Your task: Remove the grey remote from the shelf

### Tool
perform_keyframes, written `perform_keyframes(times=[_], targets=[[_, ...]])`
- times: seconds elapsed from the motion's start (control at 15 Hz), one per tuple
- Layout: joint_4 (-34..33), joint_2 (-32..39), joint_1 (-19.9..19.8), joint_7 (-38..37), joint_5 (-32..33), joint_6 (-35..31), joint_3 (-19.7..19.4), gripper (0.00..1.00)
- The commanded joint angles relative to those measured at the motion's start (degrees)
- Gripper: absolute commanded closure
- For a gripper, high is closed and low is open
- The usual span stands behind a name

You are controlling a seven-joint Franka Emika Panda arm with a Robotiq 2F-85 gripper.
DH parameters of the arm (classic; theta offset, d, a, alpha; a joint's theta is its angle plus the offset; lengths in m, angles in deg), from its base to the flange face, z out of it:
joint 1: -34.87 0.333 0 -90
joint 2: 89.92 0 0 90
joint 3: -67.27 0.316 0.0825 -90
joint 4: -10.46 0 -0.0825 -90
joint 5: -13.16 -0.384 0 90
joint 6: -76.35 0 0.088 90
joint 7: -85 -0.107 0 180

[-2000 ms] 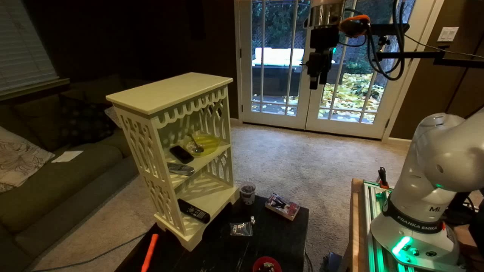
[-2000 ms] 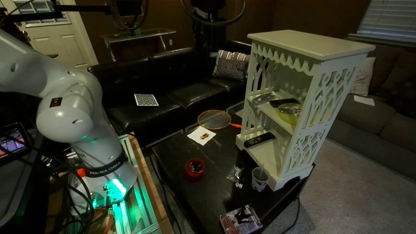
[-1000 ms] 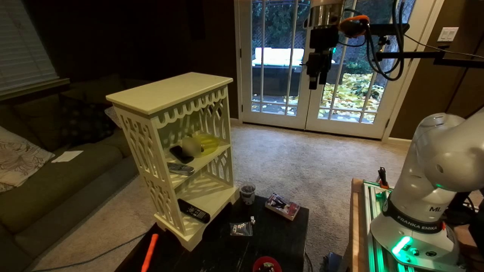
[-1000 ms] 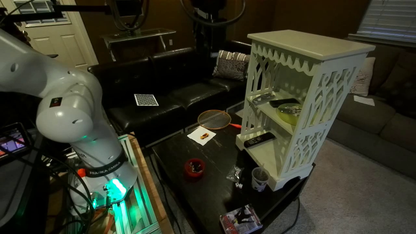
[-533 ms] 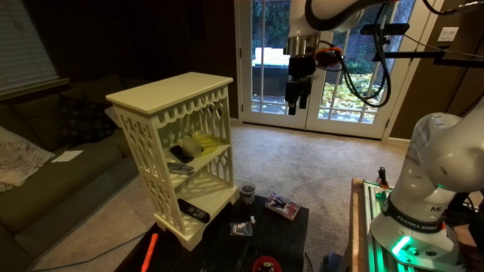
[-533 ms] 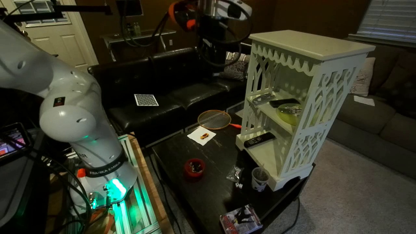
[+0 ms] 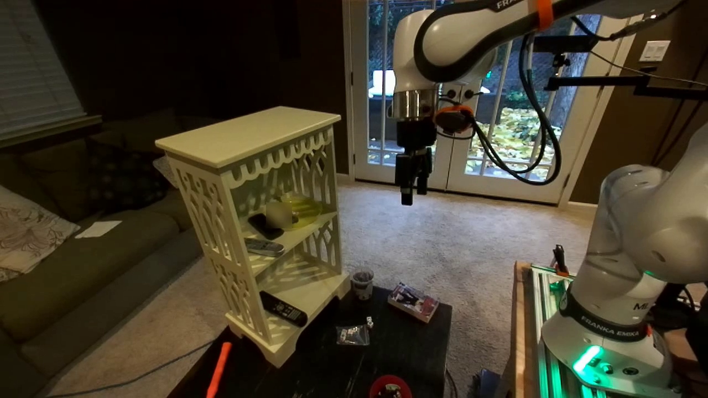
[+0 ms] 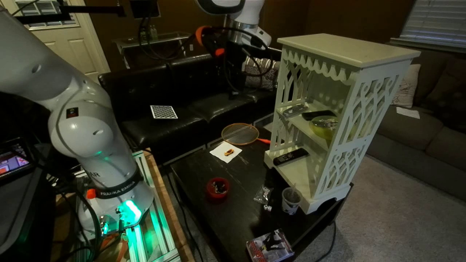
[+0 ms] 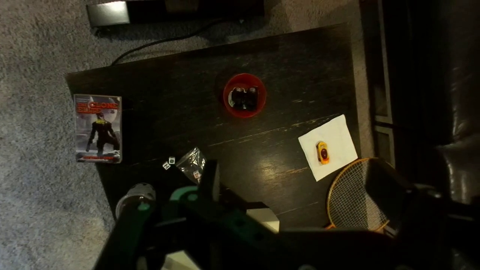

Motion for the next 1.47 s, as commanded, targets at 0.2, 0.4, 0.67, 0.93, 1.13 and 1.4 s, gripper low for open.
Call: perform_keyframes(times=[0.2, 0.4, 0.67, 0.93, 1.13, 1.4], targets=[[3.0, 1.3, -0.3, -5.3, -3.2, -18.6, 2.4, 0.0], [4.0, 4.1, 0.4, -9.2, 0.2, -33.0, 6.7, 0.0], [5.5, 14.7, -6.1, -20.5, 16.9, -51.7, 16.9, 0.0], [5.9, 15.6, -6.5, -23.0, 19.8, -51.4, 17.2, 0.0], [5.5, 16.6, -7.3, -23.1, 20.5, -52.1, 17.2, 0.0], [7.4, 20.2, -10.8, -25.4, 22.9, -66.8, 18.5, 0.0]])
